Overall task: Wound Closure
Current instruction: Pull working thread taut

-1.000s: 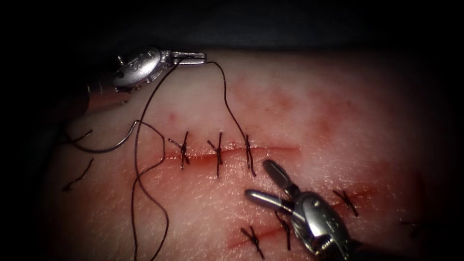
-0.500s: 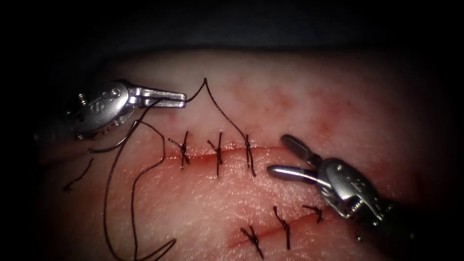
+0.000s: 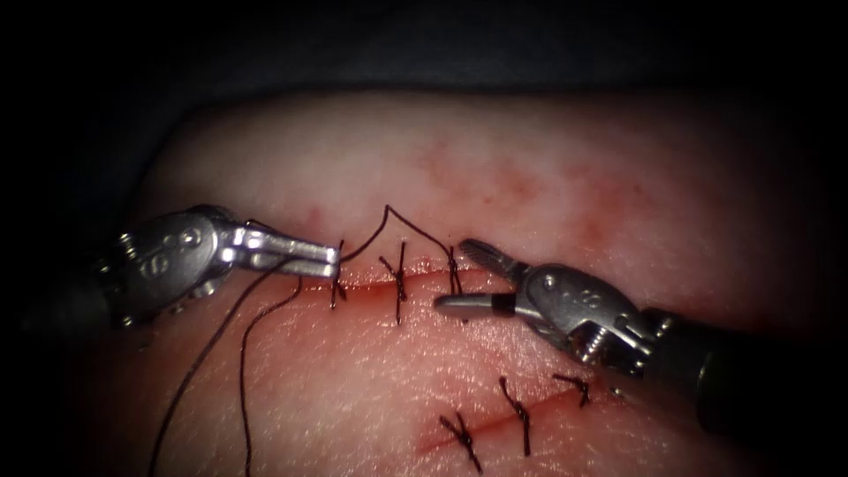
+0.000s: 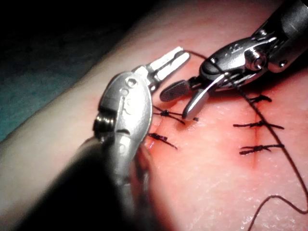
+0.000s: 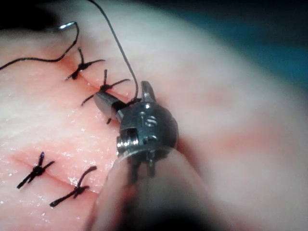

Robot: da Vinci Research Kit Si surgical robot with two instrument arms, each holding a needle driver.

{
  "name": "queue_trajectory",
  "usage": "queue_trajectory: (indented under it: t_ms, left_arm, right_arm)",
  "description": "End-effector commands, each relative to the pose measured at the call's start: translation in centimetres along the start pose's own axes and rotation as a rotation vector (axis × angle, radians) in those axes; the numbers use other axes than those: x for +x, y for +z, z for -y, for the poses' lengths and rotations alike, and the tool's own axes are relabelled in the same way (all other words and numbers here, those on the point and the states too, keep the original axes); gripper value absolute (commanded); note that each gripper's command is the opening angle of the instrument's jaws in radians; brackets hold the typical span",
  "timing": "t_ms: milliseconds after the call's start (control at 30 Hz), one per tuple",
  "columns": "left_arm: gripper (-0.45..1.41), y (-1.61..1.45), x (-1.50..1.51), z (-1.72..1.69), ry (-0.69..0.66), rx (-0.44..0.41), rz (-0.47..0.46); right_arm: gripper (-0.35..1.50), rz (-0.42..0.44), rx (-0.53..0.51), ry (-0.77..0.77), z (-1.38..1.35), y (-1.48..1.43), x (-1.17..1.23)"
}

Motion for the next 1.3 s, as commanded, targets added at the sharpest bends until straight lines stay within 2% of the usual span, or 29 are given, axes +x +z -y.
queue_trajectory:
  t_ms: [33,167,300,533,733,1000,1300]
  left_arm:
    - [-0.45,0.06,0.0,0.06,0.004,-0.001,-0.002]
    - [-0.45,0.1,0.08,0.01,0.002,-0.011,-0.011]
    - [-0.45,0.14,0.16,-0.04,0.008,-0.024,-0.025]
    - [-0.45,0.21,0.23,-0.11,0.015,-0.035,-0.037]
    - [-0.45,0.28,0.28,-0.14,0.026,-0.045,-0.051]
    - [-0.45,0.41,0.25,-0.19,0.042,-0.047,-0.056]
    - [-0.45,0.44,0.34,-0.29,0.05,-0.059,-0.059]
  right_arm:
    - [1.26,-0.006,0.002,-0.021,0.01,0.07,0.12]
    - [1.24,-0.012,0.018,-0.062,0.04,0.02,0.23]
    - [1.26,-0.024,0.031,-0.079,0.05,0.1,0.31]
    - [1.24,-0.042,0.023,-0.164,0.06,0.35,0.22]
    - [1.24,-0.065,0.025,-0.325,0.14,0.44,0.22]
    - [1.19,-0.124,0.008,-0.38,0.27,0.46,0.36]
    - [1.11,-0.128,-0.004,-0.412,0.3,0.61,0.31]
